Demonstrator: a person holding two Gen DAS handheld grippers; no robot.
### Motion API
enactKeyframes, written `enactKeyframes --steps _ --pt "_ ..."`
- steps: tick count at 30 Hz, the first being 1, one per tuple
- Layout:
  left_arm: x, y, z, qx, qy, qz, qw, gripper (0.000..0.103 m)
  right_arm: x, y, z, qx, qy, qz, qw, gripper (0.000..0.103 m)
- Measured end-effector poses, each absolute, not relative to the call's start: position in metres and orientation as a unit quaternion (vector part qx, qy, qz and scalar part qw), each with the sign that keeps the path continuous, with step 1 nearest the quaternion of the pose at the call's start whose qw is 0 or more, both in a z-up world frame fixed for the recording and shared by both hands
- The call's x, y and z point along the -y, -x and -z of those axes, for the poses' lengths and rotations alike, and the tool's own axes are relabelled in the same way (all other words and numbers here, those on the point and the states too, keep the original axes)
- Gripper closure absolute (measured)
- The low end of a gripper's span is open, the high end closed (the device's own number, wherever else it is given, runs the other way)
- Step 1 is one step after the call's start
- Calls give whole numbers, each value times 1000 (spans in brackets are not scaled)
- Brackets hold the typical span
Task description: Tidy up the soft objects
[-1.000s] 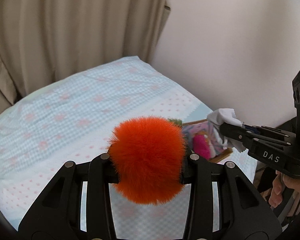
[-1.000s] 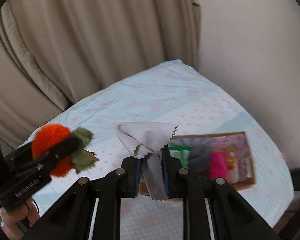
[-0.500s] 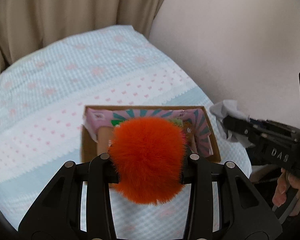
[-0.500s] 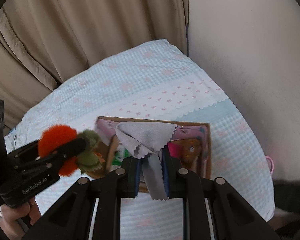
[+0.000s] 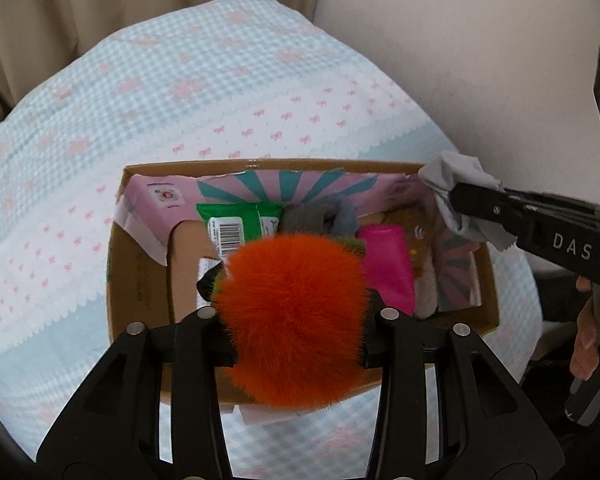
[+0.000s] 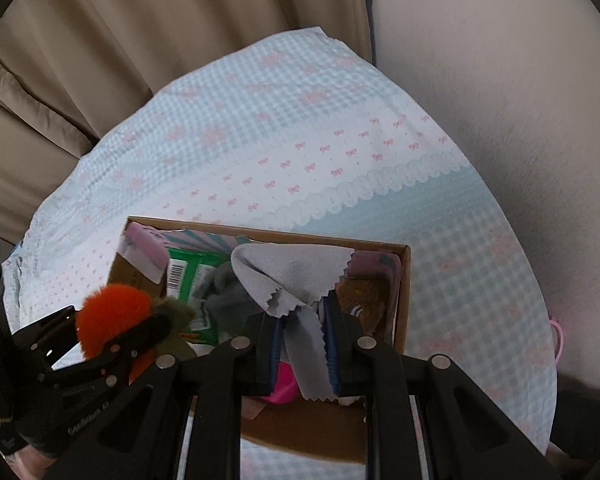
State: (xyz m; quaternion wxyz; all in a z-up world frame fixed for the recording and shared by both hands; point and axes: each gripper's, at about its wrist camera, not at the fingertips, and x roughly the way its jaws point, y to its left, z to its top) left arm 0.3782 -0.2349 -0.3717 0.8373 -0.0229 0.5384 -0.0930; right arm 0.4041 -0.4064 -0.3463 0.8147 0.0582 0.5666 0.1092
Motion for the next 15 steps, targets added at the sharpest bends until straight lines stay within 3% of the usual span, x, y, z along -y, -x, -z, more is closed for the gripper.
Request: enactKeyframes --steps 1,2,3,4,6,7,8,15 --pt "236 -379 373 -540 17 90 837 54 407 -406 349 -571 -58 -110 812 86" --pt "237 -378 373 -542 14 86 836 34 407 -408 352 -576 -61 -112 807 84" --pt "237 -378 373 -541 14 86 836 20 408 -410 353 -580 -64 -113 804 77" --pt "236 -377 372 -540 13 86 837 0 409 -411 355 -585 -69 -113 800 70" --pt "234 -374 370 -538 10 85 839 0 413 -412 359 -589 -87 -114 795 15" --pt "233 -373 369 -540 8 83 838 0 414 -412 359 -589 -94 -116 794 4" --pt "231 -371 368 -542 7 80 837 0 416 -411 359 -587 -100 -115 795 0" --pt "216 -357 359 -542 14 68 838 0 423 -400 355 -580 -106 -101 801 0"
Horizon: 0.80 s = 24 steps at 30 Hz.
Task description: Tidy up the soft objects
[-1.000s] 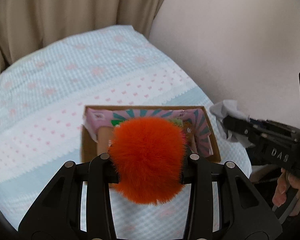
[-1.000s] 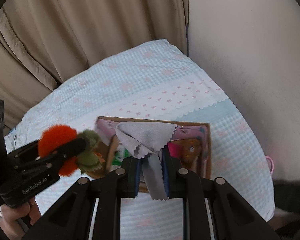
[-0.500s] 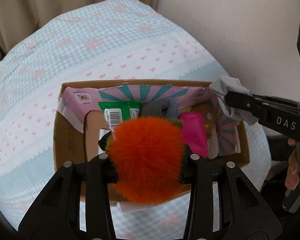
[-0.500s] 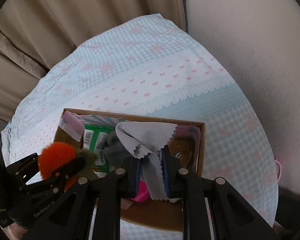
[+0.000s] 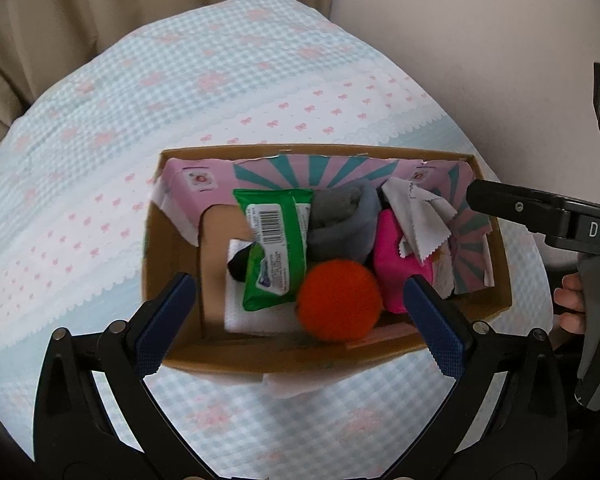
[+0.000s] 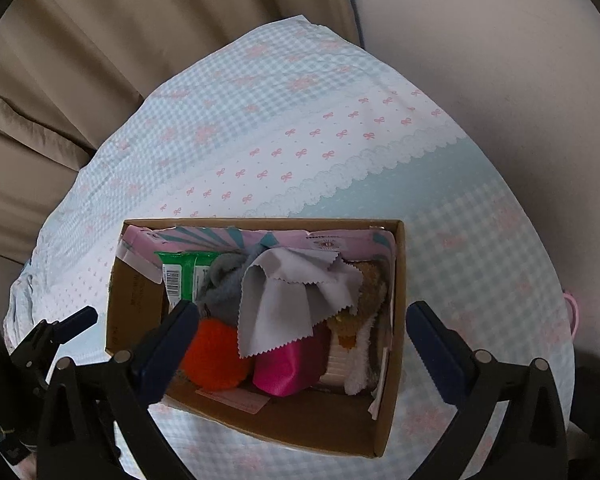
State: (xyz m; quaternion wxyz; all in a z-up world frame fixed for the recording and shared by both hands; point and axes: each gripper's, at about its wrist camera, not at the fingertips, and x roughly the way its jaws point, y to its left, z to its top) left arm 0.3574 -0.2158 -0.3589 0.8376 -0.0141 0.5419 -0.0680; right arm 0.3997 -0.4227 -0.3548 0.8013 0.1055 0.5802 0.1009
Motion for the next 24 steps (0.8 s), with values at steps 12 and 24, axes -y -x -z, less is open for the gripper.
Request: enactKeyframes --steps 12,24 --pt "200 -327 295 -501 20 87 861 0 413 -370 302 -548 -103 -90 825 0" --pt "157 -243 144 -413 24 98 905 0 373 -283 153 -464 -94 -57 879 0"
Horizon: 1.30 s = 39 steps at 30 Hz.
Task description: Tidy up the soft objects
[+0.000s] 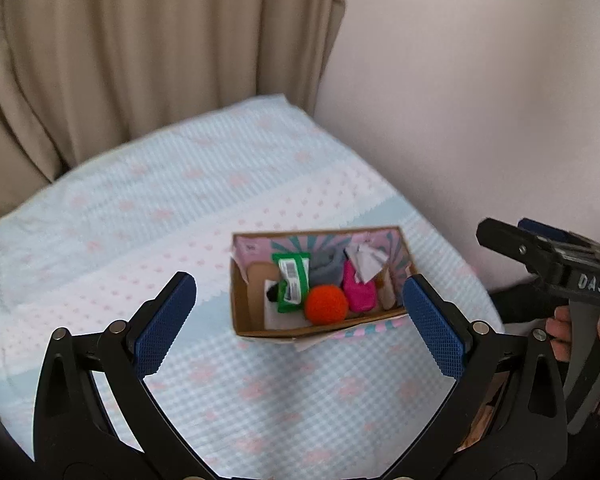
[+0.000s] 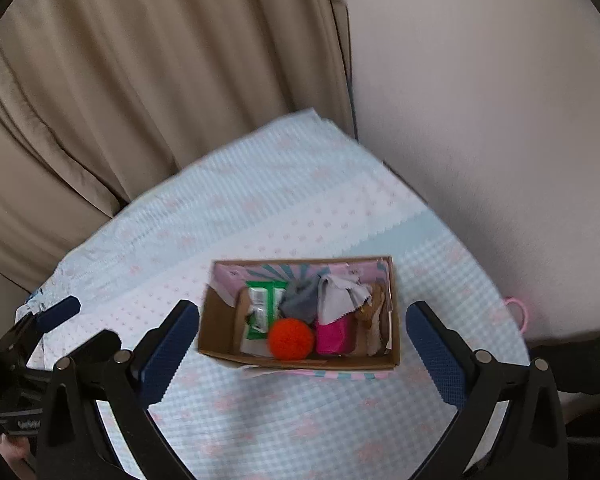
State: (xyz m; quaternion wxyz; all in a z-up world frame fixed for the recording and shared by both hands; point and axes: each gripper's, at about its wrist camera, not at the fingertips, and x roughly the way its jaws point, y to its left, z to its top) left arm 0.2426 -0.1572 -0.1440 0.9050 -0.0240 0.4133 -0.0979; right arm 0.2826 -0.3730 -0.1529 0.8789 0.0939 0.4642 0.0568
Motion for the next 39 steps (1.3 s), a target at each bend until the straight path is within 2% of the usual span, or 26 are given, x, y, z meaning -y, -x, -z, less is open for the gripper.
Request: enactKeyframes --steps 6,14,23,39 --pt "128 -177 70 -337 21 86 937 0 336 -212 69 -392 -71 -42 916 0" --pt "94 -108 20 -261 32 81 961 0 298 -135 13 -307 -49 -11 950 0" --pt "90 -64 7 -219 13 78 972 0 281 -91 -3 -255 -28 10 967 0" --pt "90 -46 -2 -198 -4 75 977 0 274 -75 -7 -237 -27 27 971 0"
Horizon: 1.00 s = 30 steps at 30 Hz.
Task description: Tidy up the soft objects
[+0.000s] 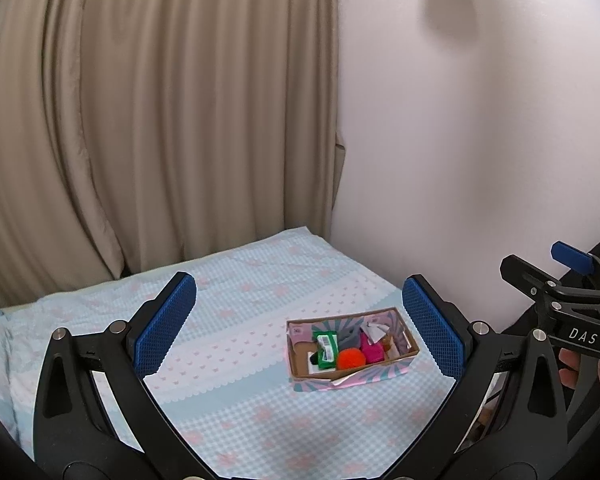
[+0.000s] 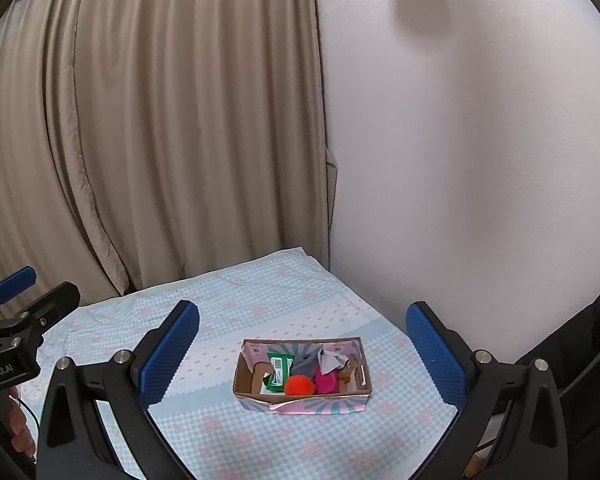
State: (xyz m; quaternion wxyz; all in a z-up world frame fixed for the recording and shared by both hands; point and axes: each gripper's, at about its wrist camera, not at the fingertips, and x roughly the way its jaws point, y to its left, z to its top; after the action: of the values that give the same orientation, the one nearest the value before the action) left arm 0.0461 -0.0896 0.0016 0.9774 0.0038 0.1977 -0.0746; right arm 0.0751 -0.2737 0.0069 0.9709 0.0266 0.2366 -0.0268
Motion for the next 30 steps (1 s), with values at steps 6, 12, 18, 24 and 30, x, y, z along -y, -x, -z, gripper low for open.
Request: enactKeyframes --steps 6,12,18,24,30 --pt "86 -47 0 -198 0 73 977 0 271 -74 -6 -234 -27 26 971 0" --pt "85 -48 2 -198 8 73 977 0 273 -81 -3 -232 -30 26 972 0" --pt "85 -48 3 -198 7 70 978 0 274 -83 -2 -231 -31 26 972 0" --pt "85 -49 4 -198 9 72 977 0 275 -85 -1 -231 -31 26 972 0" --pt "88 -48 3 -196 5 70 978 0 278 -87 0 -231 -33 29 972 0"
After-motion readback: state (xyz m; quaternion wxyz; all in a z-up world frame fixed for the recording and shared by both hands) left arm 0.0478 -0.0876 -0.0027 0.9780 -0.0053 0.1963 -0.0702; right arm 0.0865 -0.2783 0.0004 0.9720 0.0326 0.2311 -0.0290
